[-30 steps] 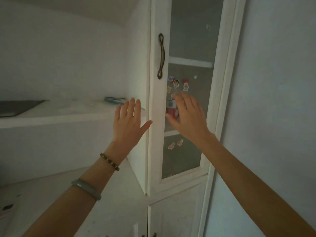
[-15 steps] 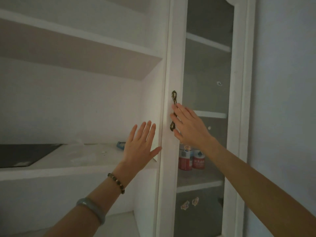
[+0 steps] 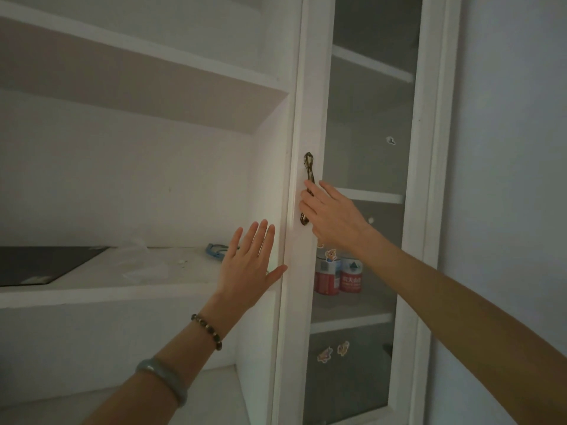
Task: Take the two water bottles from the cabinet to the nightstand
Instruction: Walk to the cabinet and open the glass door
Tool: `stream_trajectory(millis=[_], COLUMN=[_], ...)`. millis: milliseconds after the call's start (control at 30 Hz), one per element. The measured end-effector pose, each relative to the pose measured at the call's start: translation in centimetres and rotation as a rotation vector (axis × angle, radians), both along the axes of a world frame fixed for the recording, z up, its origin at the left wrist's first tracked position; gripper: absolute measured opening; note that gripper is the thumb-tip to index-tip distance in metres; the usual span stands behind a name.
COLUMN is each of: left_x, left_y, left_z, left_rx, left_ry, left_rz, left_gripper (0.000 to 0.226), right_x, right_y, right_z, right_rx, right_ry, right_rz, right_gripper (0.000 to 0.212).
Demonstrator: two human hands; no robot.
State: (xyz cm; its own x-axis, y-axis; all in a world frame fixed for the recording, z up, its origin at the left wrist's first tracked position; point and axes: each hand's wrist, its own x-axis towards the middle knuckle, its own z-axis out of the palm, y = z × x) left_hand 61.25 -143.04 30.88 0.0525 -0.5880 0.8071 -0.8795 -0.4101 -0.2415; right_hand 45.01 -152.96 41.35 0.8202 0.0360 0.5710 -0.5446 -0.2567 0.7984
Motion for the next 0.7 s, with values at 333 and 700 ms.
stream_trajectory(millis=[333,700], left_x=[-1.2,-0.4], left_y=[1.5,3.5], left_z=[-1.1,-0.8], left_rx=[-0.010,-0.014], left_ry=[0.037,0.036], left_rz=[-0.075,-0.089], left_gripper=[0.078,0.077], right_x=[0.6,0.8], right_y=[2.2,2.0], right_z=[0.9,0.7], right_rx=[0.053,0.120], right_ry=[0.039,0.043], right_rz=[-0.106,-0.121], right_gripper=[0.046,0.044])
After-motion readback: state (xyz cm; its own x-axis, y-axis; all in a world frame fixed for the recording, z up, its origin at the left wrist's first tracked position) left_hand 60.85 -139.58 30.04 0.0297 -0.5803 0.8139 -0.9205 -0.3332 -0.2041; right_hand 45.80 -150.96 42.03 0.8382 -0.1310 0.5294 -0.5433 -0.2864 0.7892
